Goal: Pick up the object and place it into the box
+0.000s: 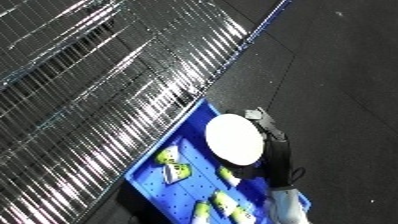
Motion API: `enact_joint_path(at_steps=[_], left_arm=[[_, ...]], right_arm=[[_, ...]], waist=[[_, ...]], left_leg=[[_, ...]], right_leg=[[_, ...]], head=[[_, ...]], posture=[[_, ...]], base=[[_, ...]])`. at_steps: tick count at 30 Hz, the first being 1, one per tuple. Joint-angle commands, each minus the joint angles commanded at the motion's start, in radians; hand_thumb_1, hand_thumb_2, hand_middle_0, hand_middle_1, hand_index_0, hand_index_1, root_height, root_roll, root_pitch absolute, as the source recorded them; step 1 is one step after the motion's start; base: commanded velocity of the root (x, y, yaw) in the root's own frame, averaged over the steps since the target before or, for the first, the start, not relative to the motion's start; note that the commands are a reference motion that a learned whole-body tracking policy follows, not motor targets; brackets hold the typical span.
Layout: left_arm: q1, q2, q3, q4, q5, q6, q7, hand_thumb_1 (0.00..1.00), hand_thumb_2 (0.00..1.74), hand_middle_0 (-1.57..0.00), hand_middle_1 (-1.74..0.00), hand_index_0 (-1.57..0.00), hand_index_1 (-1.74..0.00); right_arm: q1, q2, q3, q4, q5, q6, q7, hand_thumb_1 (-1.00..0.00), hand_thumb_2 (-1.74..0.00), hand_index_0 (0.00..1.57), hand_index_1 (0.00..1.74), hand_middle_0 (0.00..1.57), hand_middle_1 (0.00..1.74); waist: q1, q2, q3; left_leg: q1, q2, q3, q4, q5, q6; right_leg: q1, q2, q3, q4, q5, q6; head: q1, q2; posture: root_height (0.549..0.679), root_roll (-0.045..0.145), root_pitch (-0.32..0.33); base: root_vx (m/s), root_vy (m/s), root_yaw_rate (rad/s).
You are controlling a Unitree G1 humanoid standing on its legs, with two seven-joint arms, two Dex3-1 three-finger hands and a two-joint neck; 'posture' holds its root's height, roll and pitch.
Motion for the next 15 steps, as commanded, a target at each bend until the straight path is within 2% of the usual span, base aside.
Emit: enact_joint_path(at_steps=[3,6,13,15], left_arm=[[-0.004,-0.005,-0.011,0.016,-0.001,-0.014,0.001,1.00,1.74,-1.57,-1.74,-1.57,-1.74],[-0.018,-0.006,-0.025,0.026,0.003,-0.017,0.006,1.00,1.74,-1.57,-1.74,-1.57,-1.74],[-0.026,-0.003,-0.034,0.028,0.004,-0.017,0.008,1.00,1.74,-1.57,-1.74,-1.57,-1.74],[-0.026,-0.003,-0.034,0.028,0.004,-0.017,0.008,1.00,1.74,-1.57,-1.74,-1.57,-1.74]], right_arm=[[0.024,0.011,0.012,0.091,0.027,-0.036,0.017,-0.50,-0.87,0.79,0.87,0.79,0.87],[0.012,0.014,0.033,0.158,0.051,-0.054,0.033,-0.35,-0.61,0.55,0.61,0.55,0.61],[-0.006,0.013,0.051,0.186,0.052,-0.052,0.031,0.00,0.00,0.00,0.00,0.00,0.00],[-0.006,0.013,0.051,0.186,0.052,-0.052,0.031,0.00,0.00,0.00,0.00,0.00,0.00]], waist=[[-0.011,0.005,0.000],[-0.007,0.007,0.000],[0.000,0.008,0.000],[0.000,0.008,0.000]], left_leg=[[0.005,-0.003,0.004,-0.001,-0.001,-0.0002],[0.005,-0.009,0.001,-0.001,0.001,-0.0010],[-0.002,-0.014,-0.005,0.001,0.003,-0.0018],[-0.002,-0.014,-0.005,0.002,0.003,-0.0018]], right_leg=[[0.001,0.0013,0.005,-0.002,0.000,-0.0004],[0.001,0.0020,0.004,-0.001,0.001,-0.0016],[-0.002,0.0044,0.002,0.005,0.000,-0.0033],[-0.003,0.0044,0.002,0.005,0.000,-0.0033]], head=[[0.009,0.016],[0.018,0.025],[0.020,0.028],[0.020,0.028]], posture=[[0.634,0.092,0.099],[0.633,0.092,0.098],[0.633,0.091,0.097],[0.633,0.091,0.097]], base=[[-0.013,0.042,-0.062],[-0.024,-0.006,0.048],[-0.008,-0.007,0.027],[0.000,0.000,0.000]])
